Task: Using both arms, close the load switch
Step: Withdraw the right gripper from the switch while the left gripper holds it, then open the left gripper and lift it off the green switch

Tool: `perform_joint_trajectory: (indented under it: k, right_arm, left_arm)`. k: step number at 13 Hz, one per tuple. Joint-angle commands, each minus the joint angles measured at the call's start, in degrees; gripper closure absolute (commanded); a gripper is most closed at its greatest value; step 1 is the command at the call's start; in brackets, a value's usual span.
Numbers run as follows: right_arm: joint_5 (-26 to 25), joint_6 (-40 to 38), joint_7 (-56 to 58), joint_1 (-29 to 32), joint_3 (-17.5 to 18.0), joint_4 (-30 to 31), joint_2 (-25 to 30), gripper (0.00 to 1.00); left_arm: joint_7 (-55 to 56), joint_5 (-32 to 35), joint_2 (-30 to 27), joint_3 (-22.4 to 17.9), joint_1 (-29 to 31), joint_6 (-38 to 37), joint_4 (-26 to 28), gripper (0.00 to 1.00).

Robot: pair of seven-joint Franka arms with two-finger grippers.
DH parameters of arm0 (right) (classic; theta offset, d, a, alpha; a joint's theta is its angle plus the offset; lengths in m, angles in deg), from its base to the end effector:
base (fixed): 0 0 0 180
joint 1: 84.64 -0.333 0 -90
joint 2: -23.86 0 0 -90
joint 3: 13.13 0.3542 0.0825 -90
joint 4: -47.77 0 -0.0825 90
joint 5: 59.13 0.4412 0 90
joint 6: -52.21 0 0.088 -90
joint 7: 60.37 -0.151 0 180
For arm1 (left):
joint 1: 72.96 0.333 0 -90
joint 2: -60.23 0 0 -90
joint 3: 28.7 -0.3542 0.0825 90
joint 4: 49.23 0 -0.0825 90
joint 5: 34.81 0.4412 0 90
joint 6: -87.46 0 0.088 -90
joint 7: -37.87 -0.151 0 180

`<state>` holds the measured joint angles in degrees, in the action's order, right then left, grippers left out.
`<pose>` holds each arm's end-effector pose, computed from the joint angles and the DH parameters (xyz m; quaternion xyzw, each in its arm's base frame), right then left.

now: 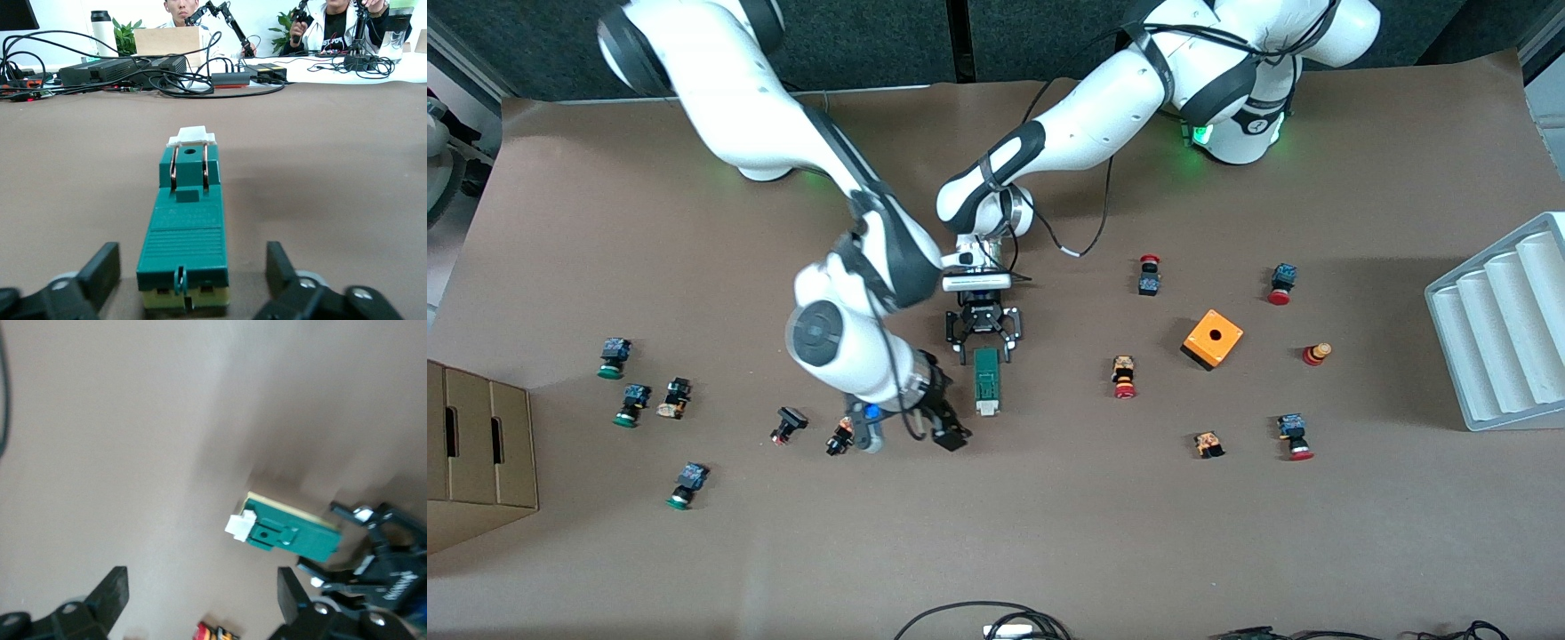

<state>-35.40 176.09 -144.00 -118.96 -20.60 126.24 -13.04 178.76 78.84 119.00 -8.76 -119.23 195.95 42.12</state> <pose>0.7118 0.4179 0.3227 -0.8243 0.5428 0.0727 0.1438 0.4217 -0.6217 0.0167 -0.8130 -0.0011 -0.5819 0.0186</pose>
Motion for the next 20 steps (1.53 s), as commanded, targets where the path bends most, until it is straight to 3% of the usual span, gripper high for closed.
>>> perform_joint_trajectory:
  k: [1,4,9,11,15,18,20]
  right_arm:
    - [-1.0,-9.6,12.9,5.4,0.8,5.4,9.9,0.00]
    - [-4.9,-21.0,30.1,11.5,0.8,7.5,18.4,0.00]
    - [-13.9,-31.5,60.8,19.9,0.4,10.7,28.7,0.00]
    - [-14.7,-34.7,68.8,23.9,0.4,11.1,31.4,0.00]
    - [-18.4,-35.0,82.5,29.0,-0.3,16.4,38.1,0.00]
    - [-23.0,-34.4,88.9,29.0,-1.8,16.5,38.8,0.00]
    - [-23.4,-34.4,89.1,29.0,-1.8,16.4,38.6,0.00]
  left_arm:
    - [0.2,0.0,0.7,-0.1,-0.8,0.8,-0.9,0.00]
    - [-1.2,-1.0,0.2,0.2,-0.8,1.0,-1.0,0.00]
    - [-18.8,-13.1,-4.4,0.5,-0.4,4.3,-0.9,0.00]
    - [-24.6,-17.0,-5.9,0.5,-0.1,5.1,-1.0,0.00]
    - [-40.4,-27.2,-10.8,0.6,1.8,8.7,-1.0,0.01]
    - [-56.5,-37.9,-15.1,0.6,3.6,11.0,-1.1,0.01]
    - [-70.7,-46.7,-17.9,0.6,5.6,11.7,-1.6,0.00]
